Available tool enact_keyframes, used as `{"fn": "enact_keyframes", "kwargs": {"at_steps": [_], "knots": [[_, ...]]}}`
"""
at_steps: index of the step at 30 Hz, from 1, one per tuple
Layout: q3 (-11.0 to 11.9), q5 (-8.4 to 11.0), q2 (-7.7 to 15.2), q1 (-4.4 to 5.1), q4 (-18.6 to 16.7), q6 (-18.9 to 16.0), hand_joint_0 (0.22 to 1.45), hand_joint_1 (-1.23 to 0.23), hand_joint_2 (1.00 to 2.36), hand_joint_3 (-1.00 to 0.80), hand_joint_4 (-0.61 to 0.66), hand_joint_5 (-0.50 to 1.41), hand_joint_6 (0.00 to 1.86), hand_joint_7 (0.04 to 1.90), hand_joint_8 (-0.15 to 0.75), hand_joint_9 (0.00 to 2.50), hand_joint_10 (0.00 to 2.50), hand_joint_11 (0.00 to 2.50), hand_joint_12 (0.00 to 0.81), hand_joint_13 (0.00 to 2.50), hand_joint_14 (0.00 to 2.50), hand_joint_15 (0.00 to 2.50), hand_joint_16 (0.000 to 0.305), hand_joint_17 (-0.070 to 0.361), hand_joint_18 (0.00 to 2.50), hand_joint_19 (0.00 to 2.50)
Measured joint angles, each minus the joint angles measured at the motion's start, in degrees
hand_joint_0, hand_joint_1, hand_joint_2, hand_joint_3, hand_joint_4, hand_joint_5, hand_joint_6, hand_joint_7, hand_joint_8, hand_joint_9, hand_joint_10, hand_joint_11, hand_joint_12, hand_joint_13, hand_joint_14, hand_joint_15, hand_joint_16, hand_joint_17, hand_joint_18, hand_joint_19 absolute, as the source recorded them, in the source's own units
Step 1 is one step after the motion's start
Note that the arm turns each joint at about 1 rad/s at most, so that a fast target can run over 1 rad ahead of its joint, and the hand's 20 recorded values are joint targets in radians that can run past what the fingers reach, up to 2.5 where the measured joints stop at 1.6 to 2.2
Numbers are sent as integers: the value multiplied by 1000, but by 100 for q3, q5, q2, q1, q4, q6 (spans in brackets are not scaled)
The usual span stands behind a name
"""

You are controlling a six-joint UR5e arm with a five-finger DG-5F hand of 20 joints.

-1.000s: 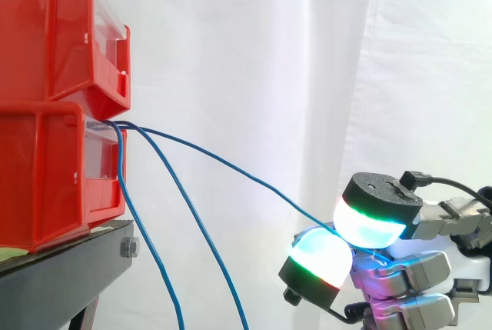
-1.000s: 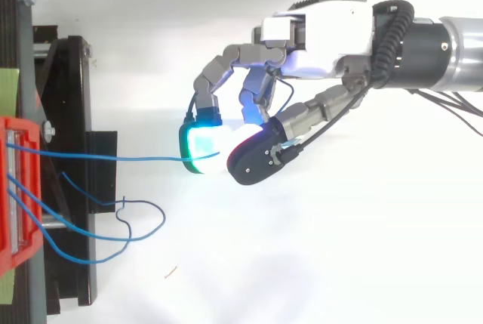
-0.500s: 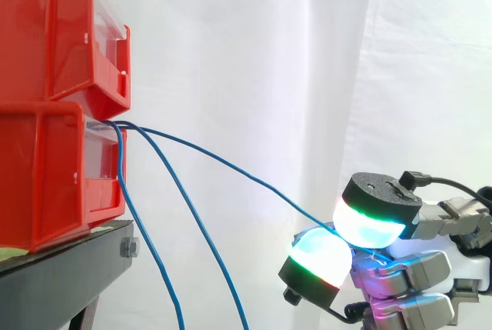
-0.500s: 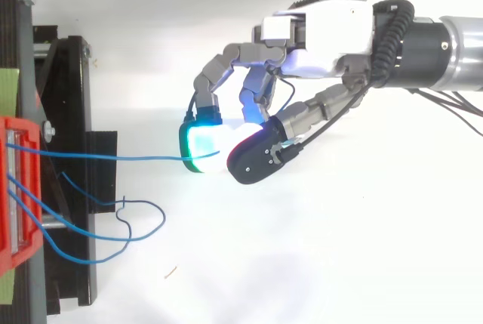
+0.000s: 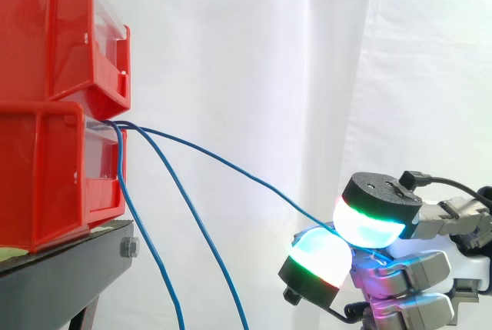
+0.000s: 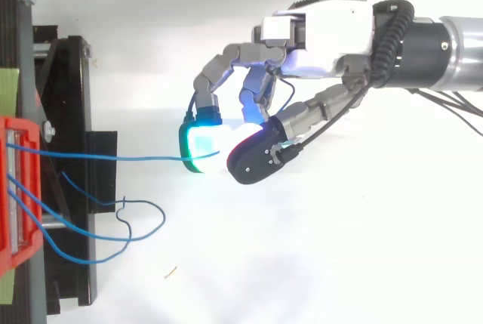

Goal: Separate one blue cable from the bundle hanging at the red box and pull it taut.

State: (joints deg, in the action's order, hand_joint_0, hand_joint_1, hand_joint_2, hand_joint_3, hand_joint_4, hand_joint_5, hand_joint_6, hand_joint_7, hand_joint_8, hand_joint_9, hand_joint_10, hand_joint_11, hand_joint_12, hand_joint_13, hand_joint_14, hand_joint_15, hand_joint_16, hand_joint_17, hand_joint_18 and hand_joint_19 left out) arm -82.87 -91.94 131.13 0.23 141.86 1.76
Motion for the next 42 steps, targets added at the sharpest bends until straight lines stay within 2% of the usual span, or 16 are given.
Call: {"fn": "enact_keyframes", "kwargs": {"at_steps": [42], "knots": [[-1, 0, 0, -1, 0, 0, 688, -816, 1017, -171, 117, -198, 890, 938, 340, 1149, 724, 1354, 366, 1388, 2, 1530, 47, 105, 1115, 969]]}}
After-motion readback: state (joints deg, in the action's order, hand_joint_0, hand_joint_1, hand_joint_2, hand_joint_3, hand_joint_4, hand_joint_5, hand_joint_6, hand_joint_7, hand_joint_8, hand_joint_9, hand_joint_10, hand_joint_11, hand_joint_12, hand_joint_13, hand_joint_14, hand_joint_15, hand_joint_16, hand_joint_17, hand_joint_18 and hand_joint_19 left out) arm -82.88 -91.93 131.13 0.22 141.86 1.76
